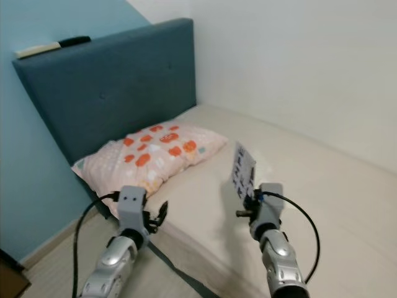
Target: Clean up the room
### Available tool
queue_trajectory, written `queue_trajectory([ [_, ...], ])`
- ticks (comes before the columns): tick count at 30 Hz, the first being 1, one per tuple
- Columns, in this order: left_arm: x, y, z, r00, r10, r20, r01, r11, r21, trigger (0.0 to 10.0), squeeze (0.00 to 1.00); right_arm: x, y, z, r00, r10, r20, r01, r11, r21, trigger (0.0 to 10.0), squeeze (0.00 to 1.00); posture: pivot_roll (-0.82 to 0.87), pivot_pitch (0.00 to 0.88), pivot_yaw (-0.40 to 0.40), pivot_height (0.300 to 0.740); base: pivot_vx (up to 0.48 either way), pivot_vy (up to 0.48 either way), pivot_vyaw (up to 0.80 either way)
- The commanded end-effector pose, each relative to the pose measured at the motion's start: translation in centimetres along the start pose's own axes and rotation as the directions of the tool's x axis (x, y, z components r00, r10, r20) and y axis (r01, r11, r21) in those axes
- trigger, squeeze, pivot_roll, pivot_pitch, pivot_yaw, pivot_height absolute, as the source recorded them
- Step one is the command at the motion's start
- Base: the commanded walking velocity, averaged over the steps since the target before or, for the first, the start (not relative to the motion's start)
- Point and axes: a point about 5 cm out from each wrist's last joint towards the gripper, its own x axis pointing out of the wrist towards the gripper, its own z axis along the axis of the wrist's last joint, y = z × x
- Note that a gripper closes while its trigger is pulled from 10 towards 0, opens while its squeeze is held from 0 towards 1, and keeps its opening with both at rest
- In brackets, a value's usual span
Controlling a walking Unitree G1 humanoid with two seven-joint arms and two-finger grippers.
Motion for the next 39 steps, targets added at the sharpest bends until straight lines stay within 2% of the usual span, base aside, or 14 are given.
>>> queue_trajectory([
  [1,-0.1,-0.27,-0.25,1.0,-0.006,-0.004,0.006,1.0,-0.001,10.0,0.0,-0.04,-0.4,0.62,1.0,-0.004,0.023,0.004,1.0,-0.015,10.0,0.0,0.01,0.079,-0.013,0.74,0.0,0.0,0.0],
  [23,-0.03,0.02,-0.24,1.0,-0.017,-0.004,0.017,1.0,0.018,10.0,0.0,-0.34,-0.19,0.25,1.0,-0.018,0.025,0.019,1.0,-0.012,10.0,0.0,0.01,0.064,-0.003,0.74,0.0,0.0,0.0],
  [39,0.0,-0.08,-0.17,1.0,-0.03,0.001,0.03,0.999,0.018,10.0,0.0,-0.39,-0.22,0.27,0.999,-0.026,0.03,0.027,1.0,-0.011,10.0,0.0,0.01,0.063,0.001,0.74,0.0,0.311,0.0],
])
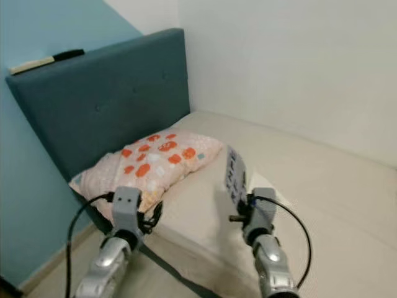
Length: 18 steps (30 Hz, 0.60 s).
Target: Clean up the room
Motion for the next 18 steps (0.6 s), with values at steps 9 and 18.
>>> queue_trajectory([
  [9,0.12,0.1,-0.17,1.0,0.024,-0.015,-0.024,1.0,0.006,10.0,0.0,0.1,-0.28,0.98,0.999,-0.006,0.048,0.007,1.0,-0.015,10.0,0.0,0.01,0.067,0.002,0.74,0.0,0.047,0.0],
  [18,0.22,-0.04,-0.11,0.999,0.033,-0.01,-0.033,0.999,-0.008,10.0,0.0,0.03,-0.5,1.06,0.999,-0.012,0.05,0.013,1.0,-0.017,10.0,0.0,0.01,0.071,0.001,0.74,0.0,-0.32,0.0],
])
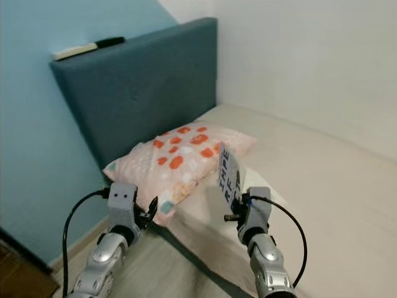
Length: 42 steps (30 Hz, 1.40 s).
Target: Clean up the room
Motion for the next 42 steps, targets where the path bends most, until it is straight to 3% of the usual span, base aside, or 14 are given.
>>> queue_trajectory([
  [1,-0.08,-0.57,-0.56,1.0,-0.005,-0.027,0.005,1.0,0.002,10.0,0.0,-0.07,-0.71,0.75,0.999,-0.019,0.037,0.019,1.0,-0.014,10.0,0.0,0.01,0.071,0.001,0.74,0.0,0.0,0.0],
  [8,0.01,-0.61,-0.68,1.0,0.008,-0.03,-0.007,1.0,0.018,10.0,0.0,-0.04,-0.91,0.89,0.999,-0.027,0.039,0.028,1.0,-0.013,10.0,0.0,0.01,0.072,0.003,0.74,0.0,0.0,0.0],
  [16,0.05,-0.68,-0.78,0.999,0.007,-0.039,-0.006,1.0,0.019,10.0,0.0,0.09,-0.83,1.12,0.999,-0.01,0.036,0.013,0.997,-0.076,10.0,0.0,0.0,0.075,0.005,0.74,0.0,0.0,0.0],
  [28,-0.02,-0.82,-0.82,0.999,0.001,-0.035,-0.001,1.0,0.015,10.0,0.0,0.21,-0.83,1.3,0.999,-0.015,0.038,0.019,0.995,-0.1,10.0,0.0,0.0,0.077,0.003,0.74,0.0,0.0,0.73],
  [33,-0.08,-1.01,-0.72,0.999,-0.013,-0.03,0.013,1.0,0.007,10.0,0.0,0.09,-1.05,1.29,0.999,-0.029,0.041,0.033,0.995,-0.097,10.0,0.0,0.0,0.081,0.003,0.74,0.0,0.0,0.8],
  [35,-0.1,-1.06,-0.72,0.999,-0.017,-0.03,0.017,1.0,0.007,10.0,0.0,-0.05,-1.32,1.3,0.997,-0.055,0.056,0.058,0.997,-0.051,10.0,0.0,0.0,0.081,0.003,0.74,0.0,0.0,0.0],
  [42,-0.13,-1.1,-0.47,1.0,-0.028,-0.015,0.028,1.0,0.0,10.0,0.0,-0.22,-1.53,1.2,0.996,-0.067,0.055,0.07,0.996,-0.053,10.0,0.0,0.0,0.077,0.001,0.74,0.0,0.0,0.0],
])
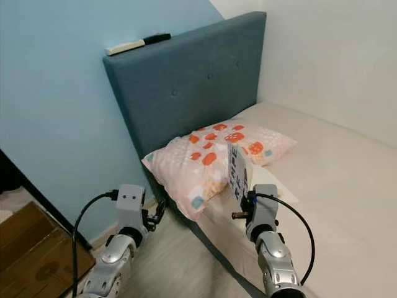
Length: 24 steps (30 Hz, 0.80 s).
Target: Clean up the room
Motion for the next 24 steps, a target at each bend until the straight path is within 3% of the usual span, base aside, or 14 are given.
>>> queue_trajectory([
  [1,-0.22,0.09,0.04,1.0,-0.004,0.009,0.004,1.0,-0.003,10.0,0.0,-0.01,-0.05,0.8,0.999,-0.006,0.054,0.005,1.0,0.005,10.0,0.0,0.0,0.075,0.001,0.74,0.0,0.0,0.0],
  [24,-0.28,0.23,0.21,1.0,-0.012,0.024,0.012,1.0,-0.019,10.0,0.0,0.02,0.21,0.77,0.999,0.003,0.054,-0.003,1.0,0.008,10.0,0.0,0.0,0.065,-0.001,0.74,0.299,0.0,0.0],
])
